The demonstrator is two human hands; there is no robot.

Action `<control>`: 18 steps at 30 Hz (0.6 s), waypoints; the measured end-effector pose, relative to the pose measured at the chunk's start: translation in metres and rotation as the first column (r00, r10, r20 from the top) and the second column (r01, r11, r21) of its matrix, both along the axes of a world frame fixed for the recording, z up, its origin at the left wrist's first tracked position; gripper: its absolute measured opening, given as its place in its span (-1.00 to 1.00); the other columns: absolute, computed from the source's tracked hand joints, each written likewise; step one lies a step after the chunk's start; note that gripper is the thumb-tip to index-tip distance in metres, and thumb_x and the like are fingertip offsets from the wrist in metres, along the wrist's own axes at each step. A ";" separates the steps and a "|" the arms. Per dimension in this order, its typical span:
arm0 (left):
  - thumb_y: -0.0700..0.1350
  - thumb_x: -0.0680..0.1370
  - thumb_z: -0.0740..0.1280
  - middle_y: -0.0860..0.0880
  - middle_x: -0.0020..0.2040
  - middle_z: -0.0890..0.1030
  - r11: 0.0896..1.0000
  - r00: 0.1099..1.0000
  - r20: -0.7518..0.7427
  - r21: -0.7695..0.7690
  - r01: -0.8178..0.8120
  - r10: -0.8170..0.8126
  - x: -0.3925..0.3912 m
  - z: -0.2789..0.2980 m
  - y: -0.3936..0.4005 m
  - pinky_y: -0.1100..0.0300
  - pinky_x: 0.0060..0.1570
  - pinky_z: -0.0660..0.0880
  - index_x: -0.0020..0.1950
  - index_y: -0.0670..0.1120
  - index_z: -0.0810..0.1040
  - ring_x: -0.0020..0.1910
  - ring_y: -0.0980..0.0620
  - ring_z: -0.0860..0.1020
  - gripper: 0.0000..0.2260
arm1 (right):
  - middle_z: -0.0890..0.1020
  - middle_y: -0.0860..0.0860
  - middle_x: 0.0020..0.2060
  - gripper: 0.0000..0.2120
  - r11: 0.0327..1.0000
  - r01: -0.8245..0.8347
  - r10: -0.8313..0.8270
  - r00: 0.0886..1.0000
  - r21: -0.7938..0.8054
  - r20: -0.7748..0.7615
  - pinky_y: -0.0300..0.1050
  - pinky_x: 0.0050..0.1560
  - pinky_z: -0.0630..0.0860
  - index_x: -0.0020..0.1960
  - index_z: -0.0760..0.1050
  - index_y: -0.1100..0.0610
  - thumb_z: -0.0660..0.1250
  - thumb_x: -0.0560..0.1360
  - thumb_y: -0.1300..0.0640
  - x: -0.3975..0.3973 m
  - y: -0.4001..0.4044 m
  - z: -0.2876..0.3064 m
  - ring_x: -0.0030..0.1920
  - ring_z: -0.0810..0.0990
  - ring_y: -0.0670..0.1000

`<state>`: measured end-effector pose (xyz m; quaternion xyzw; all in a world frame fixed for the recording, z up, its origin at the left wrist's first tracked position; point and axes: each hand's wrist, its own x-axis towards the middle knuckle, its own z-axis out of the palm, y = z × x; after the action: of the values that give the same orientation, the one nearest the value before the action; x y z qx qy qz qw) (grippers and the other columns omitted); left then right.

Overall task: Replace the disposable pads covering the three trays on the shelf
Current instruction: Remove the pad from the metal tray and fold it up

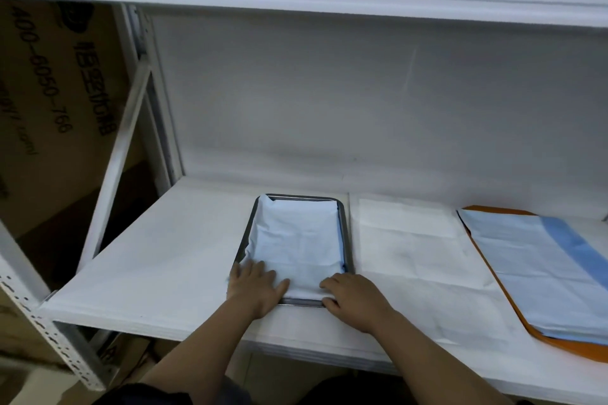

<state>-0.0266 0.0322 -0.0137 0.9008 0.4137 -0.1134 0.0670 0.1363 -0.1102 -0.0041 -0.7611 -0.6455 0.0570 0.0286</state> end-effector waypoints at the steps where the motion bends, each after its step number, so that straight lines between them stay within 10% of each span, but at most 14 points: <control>1: 0.25 0.60 -0.15 -0.07 0.53 0.12 1.000 1.000 -0.012 0.003 -0.015 0.015 -0.003 0.002 0.003 -0.11 0.48 -0.15 0.45 0.07 0.25 0.54 -0.06 -0.05 -0.48 | 0.50 0.04 0.24 -0.63 1.000 -0.016 0.016 1.000 -0.009 0.023 -0.11 0.09 0.36 0.38 0.36 0.06 0.07 0.62 -0.01 0.000 0.000 0.001 0.16 0.48 0.04; 18: 0.21 0.61 0.03 0.03 0.29 0.49 0.994 0.968 0.231 0.047 0.095 -0.104 0.014 0.013 0.007 0.01 0.45 0.06 0.27 0.04 0.49 0.30 0.05 0.42 -0.58 | 0.59 0.04 -0.04 -0.79 0.974 0.059 -0.048 0.997 0.217 -0.056 -0.15 -0.19 0.28 0.07 0.52 0.14 0.15 0.58 0.10 0.001 0.006 0.002 -0.03 0.52 0.05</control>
<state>-0.0128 0.0394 -0.0012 0.9286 0.3593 -0.0029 0.0931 0.1374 -0.1040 -0.0021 -0.7687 -0.6262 0.0041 0.1302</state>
